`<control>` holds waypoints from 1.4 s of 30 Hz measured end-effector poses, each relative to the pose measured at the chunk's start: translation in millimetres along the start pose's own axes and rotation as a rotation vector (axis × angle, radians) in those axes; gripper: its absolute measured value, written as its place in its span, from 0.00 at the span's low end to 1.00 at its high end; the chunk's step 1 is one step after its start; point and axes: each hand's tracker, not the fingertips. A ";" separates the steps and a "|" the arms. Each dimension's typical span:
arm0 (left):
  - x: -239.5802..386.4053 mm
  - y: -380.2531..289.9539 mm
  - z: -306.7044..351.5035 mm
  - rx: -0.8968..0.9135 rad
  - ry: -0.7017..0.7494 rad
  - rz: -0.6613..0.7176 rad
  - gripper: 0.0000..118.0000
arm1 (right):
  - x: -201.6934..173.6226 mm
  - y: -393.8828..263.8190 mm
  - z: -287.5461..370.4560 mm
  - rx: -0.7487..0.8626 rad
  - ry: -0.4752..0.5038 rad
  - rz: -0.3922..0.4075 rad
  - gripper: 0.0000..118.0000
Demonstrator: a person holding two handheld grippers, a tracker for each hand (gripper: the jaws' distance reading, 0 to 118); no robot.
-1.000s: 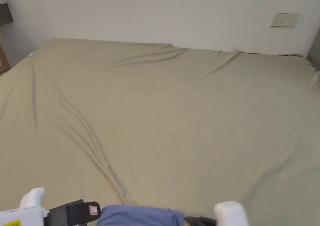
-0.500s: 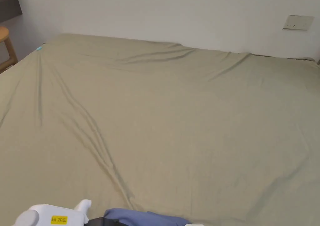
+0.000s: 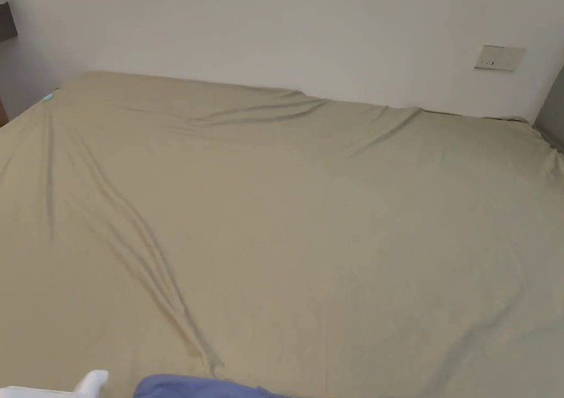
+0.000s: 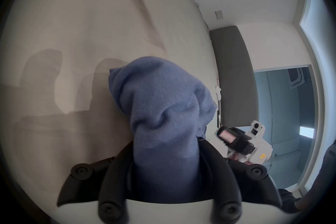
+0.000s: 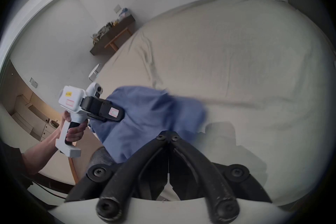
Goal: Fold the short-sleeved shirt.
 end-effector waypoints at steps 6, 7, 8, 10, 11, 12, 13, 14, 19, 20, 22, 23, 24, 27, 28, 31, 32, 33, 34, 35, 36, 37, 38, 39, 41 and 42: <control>-55.4 27.7 127.3 0.016 0.116 0.028 0.28 | -3.4 22.4 46.1 0.108 -0.045 0.020 0.00; -62.4 30.2 149.5 0.044 0.166 0.028 0.28 | -2.7 24.3 50.8 0.118 -0.060 0.025 0.00; -70.5 31.8 173.5 0.063 0.185 0.040 0.28 | -2.2 26.0 56.1 0.126 -0.072 0.026 0.00; -73.2 25.7 216.1 0.125 0.208 0.062 0.28 | -0.6 27.1 65.0 0.141 -0.082 0.020 0.00; -79.8 24.4 233.9 0.156 0.210 0.085 0.28 | 2.0 27.8 67.0 0.144 -0.085 0.016 0.00; -85.9 23.2 250.3 0.146 0.217 0.095 0.28 | 4.1 27.6 67.6 0.146 -0.094 0.008 0.00; -91.1 21.8 261.3 0.149 0.240 0.074 0.28 | 4.8 26.5 68.5 0.149 -0.105 0.003 0.00; -97.0 19.8 273.0 0.151 0.294 0.069 0.28 | 5.9 25.1 69.2 0.148 -0.109 -0.001 0.00; -145.4 21.6 286.1 0.144 0.551 0.222 0.33 | 5.3 18.7 67.0 0.136 -0.123 -0.019 0.00; -147.2 20.1 281.3 0.168 0.543 0.235 0.43 | 3.9 17.8 67.0 0.135 -0.130 -0.015 0.00; -142.7 18.1 277.4 0.224 0.522 0.179 0.66 | 2.3 18.7 69.9 0.140 -0.134 -0.018 0.00; -132.4 15.8 275.7 0.252 0.562 0.124 0.85 | 2.5 20.3 72.0 0.147 -0.132 -0.021 0.00; -122.0 13.3 276.2 0.278 0.618 0.068 0.85 | 2.0 23.1 75.1 0.157 -0.136 -0.018 0.00; -73.6 6.3 294.5 0.409 0.696 0.040 0.89 | 1.5 34.4 89.4 0.192 -0.176 0.010 0.01; -53.0 3.8 303.5 0.492 0.717 0.003 0.89 | 1.0 38.4 95.9 0.211 -0.189 0.021 0.01; 18.2 -7.5 326.9 0.799 0.837 -0.103 0.89 | -6.7 57.4 117.4 0.273 -0.243 0.073 0.01; 45.9 -15.6 323.4 0.900 0.900 -0.123 0.89 | -11.4 64.3 124.8 0.297 -0.282 0.096 0.01; 69.1 -25.1 315.0 0.982 0.931 -0.168 0.89 | -16.4 69.7 131.2 0.325 -0.324 0.118 0.01; 93.9 -36.9 305.1 1.021 0.945 -0.227 0.89 | -21.7 74.5 137.0 0.347 -0.356 0.146 0.01; 116.4 -47.6 292.7 1.045 0.949 -0.277 0.89 | -28.6 79.0 144.5 0.379 -0.387 0.180 0.01; 138.1 -58.8 276.4 1.079 0.944 -0.287 0.90 | -36.1 82.5 151.5 0.410 -0.421 0.207 0.01; 156.6 -69.6 262.0 1.115 0.930 -0.314 0.90 | -43.3 84.6 157.6 0.435 -0.446 0.224 0.01; 170.8 -77.2 247.7 1.130 0.893 -0.349 0.90 | -50.1 86.1 164.6 0.463 -0.455 0.231 0.01; 189.0 -87.1 228.7 1.119 0.865 -0.383 0.90 | -52.7 86.2 169.6 0.492 -0.456 0.236 0.01; 220.3 -103.6 193.0 1.081 0.816 -0.496 0.90 | -63.3 86.4 181.5 0.533 -0.466 0.259 0.05; 231.3 -106.7 177.1 1.063 0.819 -0.543 0.90 | -68.9 85.5 186.6 0.552 -0.486 0.273 0.05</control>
